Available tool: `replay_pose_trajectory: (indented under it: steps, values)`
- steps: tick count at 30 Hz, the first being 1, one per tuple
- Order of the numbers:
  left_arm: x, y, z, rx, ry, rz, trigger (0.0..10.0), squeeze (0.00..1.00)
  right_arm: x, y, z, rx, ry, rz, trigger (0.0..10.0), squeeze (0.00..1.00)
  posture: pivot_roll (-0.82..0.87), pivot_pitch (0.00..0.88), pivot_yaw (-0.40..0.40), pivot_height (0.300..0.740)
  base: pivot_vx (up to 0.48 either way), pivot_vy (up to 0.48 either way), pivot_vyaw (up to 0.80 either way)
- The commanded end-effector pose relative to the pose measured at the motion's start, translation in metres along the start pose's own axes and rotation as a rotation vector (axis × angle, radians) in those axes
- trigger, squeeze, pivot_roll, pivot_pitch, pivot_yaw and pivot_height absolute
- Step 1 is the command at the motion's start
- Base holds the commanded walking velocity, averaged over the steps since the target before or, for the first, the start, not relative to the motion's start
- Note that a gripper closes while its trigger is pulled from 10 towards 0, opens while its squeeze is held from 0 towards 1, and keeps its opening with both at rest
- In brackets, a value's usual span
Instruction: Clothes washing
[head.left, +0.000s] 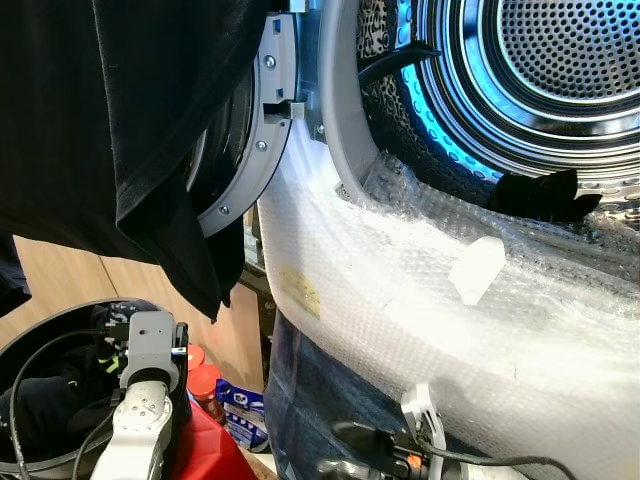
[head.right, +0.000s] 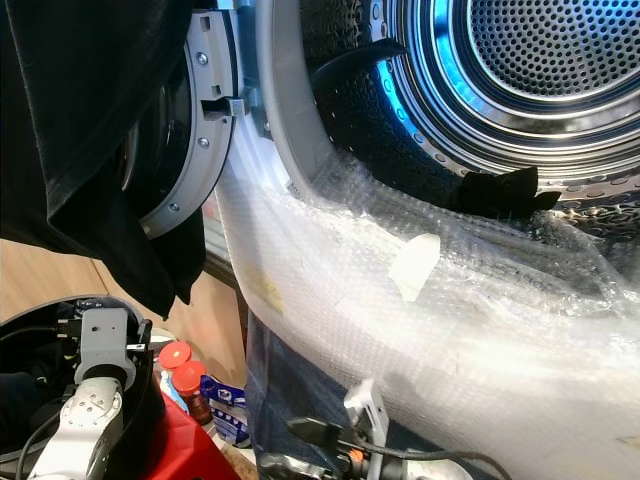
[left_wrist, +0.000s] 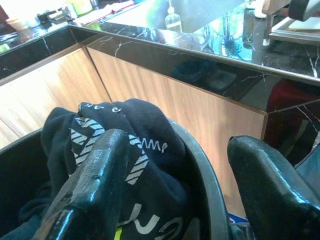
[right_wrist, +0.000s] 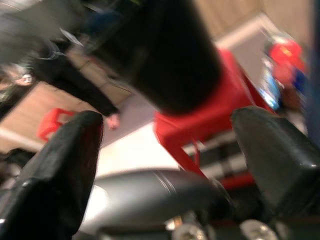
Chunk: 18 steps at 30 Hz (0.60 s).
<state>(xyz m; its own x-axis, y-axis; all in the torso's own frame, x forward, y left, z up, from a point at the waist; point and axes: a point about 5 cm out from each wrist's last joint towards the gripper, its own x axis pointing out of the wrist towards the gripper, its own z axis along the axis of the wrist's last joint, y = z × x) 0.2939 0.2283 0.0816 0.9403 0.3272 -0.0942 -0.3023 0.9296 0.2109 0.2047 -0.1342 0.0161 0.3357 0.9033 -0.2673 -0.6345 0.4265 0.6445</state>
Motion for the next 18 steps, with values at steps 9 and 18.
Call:
replay_pose_trajectory:
  steps: [9, 18]
  values:
    - [-0.002, 0.002, 0.007, -0.007, -0.028, 0.014, 10.0, 0.00, -0.020, -0.051, -0.078, 0.083, 0.241, -0.514, 10.0, 0.00, -0.02, 0.000, -0.012, 0.740, 0.000, 0.000, 0.00]
    - [-0.004, 0.005, 0.005, -0.015, -0.026, 0.025, 10.0, 0.00, -0.036, -0.055, -0.118, 0.161, 0.395, -0.769, 10.0, 0.00, -0.01, 0.000, -0.010, 0.740, 0.000, 0.000, 0.00]
